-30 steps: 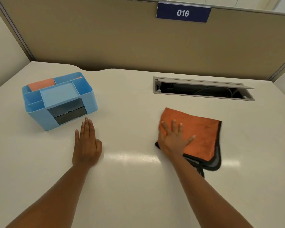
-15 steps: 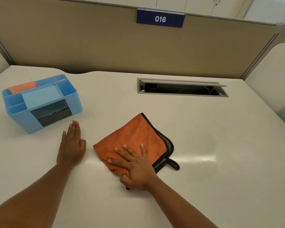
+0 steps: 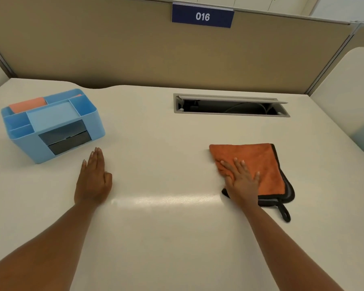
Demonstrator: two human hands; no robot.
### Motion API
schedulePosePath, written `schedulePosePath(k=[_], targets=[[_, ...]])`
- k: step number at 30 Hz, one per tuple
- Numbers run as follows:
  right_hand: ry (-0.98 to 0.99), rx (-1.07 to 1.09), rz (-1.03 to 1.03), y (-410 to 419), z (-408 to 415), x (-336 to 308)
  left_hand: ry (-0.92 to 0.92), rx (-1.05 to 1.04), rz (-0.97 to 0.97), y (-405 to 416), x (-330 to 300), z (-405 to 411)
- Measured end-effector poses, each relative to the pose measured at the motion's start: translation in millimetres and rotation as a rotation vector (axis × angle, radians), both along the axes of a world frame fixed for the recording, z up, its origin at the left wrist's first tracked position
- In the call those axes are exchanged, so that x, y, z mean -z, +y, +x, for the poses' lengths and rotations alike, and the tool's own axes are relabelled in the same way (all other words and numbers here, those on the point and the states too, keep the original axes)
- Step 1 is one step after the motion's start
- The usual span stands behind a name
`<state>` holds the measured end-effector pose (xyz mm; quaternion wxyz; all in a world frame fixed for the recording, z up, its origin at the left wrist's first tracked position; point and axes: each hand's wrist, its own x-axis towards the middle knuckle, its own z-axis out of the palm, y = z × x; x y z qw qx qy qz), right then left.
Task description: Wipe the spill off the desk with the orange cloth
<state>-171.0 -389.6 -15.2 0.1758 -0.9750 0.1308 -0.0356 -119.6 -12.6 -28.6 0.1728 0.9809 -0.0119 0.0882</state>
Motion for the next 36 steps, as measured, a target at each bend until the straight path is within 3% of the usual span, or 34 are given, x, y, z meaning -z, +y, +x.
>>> schedulePosePath(k=[4,9,11,14,16,18,20,23,25,28,31,33,35,36], targets=[[-0.049,0.043,0.173,33,5,-3,0.007,0.027,0.013,-2,-1,2],[-0.074,-0.205,0.272,103,-5,-9,-0.003,0.028,-0.001,-2,0,2],[-0.036,-0.239,0.413,130,-12,-12,-0.004,0.022,-0.012,-1,0,2],[-0.002,-0.119,0.827,145,-19,-33,-0.003,0.012,-0.029,0,-1,2],[0.033,0.025,1.255,131,-11,-54,-0.011,0.012,-0.035,0,-1,3],[0.028,0.021,1.631,103,3,-79,-0.012,0.007,-0.036,1,0,4],[-0.120,0.042,1.731,69,17,-109,-0.010,0.009,-0.039,1,1,5],[-0.299,0.128,1.585,23,31,-145,-0.008,0.015,-0.047,1,0,5],[-0.293,0.056,1.459,2,36,-155,-0.002,0.018,-0.047,1,1,5],[-0.008,-0.082,1.351,4,34,-141,0.008,0.016,-0.049,2,1,6],[0.362,-0.082,1.003,16,20,-102,0.012,0.020,-0.052,1,-1,6],[0.588,-0.244,0.798,17,10,-84,0.015,0.018,-0.051,1,-1,5],[0.541,-0.341,0.824,19,4,-79,0.017,0.019,-0.044,1,0,6],[0.414,-0.256,0.885,24,1,-79,0.016,0.018,-0.042,1,0,6]])
